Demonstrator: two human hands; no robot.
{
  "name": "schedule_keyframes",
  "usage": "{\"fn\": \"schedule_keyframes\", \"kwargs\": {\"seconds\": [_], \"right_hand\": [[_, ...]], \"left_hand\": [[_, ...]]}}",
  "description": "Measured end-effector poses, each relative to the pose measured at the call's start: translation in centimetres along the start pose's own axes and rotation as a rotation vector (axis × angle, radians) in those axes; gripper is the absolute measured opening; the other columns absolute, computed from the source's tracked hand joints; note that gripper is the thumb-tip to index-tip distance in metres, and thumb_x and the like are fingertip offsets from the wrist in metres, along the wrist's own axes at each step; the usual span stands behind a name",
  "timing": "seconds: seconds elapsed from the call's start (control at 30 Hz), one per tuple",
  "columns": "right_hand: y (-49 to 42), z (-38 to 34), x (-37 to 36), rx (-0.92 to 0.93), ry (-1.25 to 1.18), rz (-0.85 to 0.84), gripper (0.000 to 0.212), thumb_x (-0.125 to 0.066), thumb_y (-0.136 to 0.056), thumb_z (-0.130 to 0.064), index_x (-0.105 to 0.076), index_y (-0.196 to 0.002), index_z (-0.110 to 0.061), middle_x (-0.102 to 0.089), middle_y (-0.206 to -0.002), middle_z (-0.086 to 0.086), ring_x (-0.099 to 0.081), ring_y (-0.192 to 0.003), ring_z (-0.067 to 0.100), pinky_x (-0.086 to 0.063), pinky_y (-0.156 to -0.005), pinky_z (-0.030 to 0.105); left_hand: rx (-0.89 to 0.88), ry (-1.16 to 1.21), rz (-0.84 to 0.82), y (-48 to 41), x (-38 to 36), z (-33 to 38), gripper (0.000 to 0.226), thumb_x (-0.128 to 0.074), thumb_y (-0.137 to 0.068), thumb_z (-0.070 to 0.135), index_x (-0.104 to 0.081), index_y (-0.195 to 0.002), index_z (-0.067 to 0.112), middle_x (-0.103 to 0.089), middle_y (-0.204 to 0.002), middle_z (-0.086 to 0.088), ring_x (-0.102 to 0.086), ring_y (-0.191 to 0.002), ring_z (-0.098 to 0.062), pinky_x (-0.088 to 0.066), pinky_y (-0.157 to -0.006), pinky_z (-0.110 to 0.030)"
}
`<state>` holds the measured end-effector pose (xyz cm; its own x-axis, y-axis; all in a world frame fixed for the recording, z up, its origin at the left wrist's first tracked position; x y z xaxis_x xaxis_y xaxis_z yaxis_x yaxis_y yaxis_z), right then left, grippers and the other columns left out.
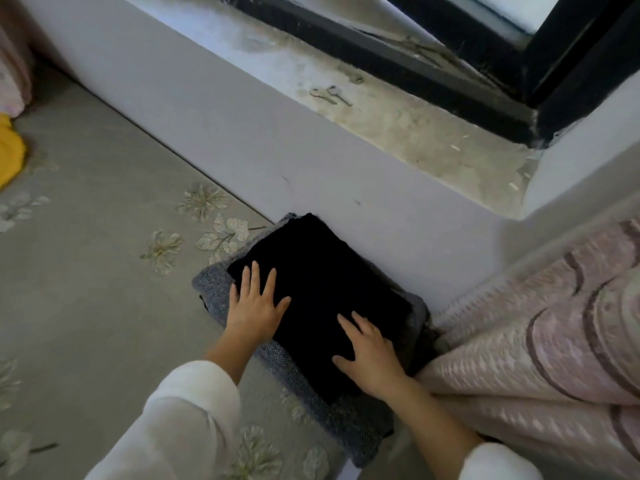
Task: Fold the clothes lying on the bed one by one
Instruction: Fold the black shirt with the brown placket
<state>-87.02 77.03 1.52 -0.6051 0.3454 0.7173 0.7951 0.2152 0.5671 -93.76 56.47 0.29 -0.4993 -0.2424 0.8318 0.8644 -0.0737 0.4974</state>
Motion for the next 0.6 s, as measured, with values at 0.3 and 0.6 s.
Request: {"fn": "schedule_keyframes", "kwargs": {"seconds": [0.3,0.6], "right_hand": [[-0.5,-0.2,-1.3,-0.008,0.185,-0.096,0.074,-0.046,-0.096,-0.045,-0.001,-0.153,-0.029,0.005,-0.161,0.002,-0.003,-0.148,0.025,-0.025,-0.115,0.044],[0.7,-11.3,0.7,0.255,0.152,0.255,0.045,-0.049,-0.094,-0.037,-0.042,-0.136,-0.022,-0.036,-0.143,-0.002,-0.029,-0.134,0.017,-0.028,-0.107,0.035]], "left_hand": [[0.062,0.041,-0.11,0.3,-1.0,-0.2,0.07,-0.027,-0.1,0.051,0.008,-0.153,0.021,0.023,-0.157,-0.011,0.019,-0.145,-0.028,-0.001,-0.118,-0.048],[0.264,0.788,0.216,10.7,2.2,-5.2,0.056,-0.04,-0.102,0.031,-0.019,-0.152,0.017,-0.026,-0.156,-0.003,-0.029,-0.141,-0.022,-0.027,-0.112,-0.033]]}}
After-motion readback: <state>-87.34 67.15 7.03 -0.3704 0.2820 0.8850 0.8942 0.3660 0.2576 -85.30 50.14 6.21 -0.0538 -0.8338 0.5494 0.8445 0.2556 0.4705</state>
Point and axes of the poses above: each hand's wrist, its own y-axis away from the middle knuckle, its own x-axis out of the back of the hand, z = x × y, the point moved 8 cm from there along -y, towards the middle knuckle
